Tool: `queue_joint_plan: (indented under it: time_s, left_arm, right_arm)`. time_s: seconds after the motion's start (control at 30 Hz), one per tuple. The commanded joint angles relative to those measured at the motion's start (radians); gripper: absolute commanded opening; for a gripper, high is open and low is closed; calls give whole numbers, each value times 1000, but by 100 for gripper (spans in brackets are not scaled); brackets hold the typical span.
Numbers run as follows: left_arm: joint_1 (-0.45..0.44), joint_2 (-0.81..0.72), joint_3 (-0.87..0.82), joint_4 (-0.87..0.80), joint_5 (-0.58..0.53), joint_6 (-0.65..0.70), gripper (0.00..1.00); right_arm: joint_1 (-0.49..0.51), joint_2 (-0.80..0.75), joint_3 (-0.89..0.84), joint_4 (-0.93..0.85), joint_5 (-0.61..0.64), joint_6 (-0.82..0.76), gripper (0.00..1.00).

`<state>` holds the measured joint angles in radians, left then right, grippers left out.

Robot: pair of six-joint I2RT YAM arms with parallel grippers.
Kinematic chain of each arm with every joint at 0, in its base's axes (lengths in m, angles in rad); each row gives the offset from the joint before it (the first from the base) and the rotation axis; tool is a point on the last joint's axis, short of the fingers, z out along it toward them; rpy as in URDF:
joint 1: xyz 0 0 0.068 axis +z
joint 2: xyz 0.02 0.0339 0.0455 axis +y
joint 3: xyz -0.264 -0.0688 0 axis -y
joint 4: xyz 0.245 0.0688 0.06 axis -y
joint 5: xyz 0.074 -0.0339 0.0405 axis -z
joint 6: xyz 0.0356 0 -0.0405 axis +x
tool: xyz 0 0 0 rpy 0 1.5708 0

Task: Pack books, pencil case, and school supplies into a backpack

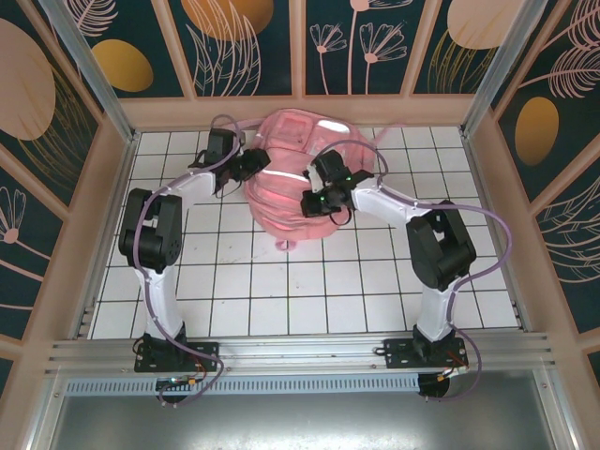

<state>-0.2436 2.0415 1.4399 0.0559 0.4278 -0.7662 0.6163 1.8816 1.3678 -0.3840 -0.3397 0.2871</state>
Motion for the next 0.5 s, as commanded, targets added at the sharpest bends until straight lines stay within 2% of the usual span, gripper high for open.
queue_joint_plan:
  time_s: [0.0,0.1,0.3,0.47]
  left_arm:
    - [-1,-35,39,-13,-10,1,52]
    - [18,-102,7,-51,-12,11,59]
    - [35,-270,-68,-148,-61,47,72]
    - [34,-400,-176,-169,-77,23,74]
  right_arm:
    - [40,-19,-35,250,-216,180,0]
    - [46,18,-22,376,-228,250,0]
    - [63,92,91,418,-220,242,0]
    - [68,98,124,449,-222,233,0]
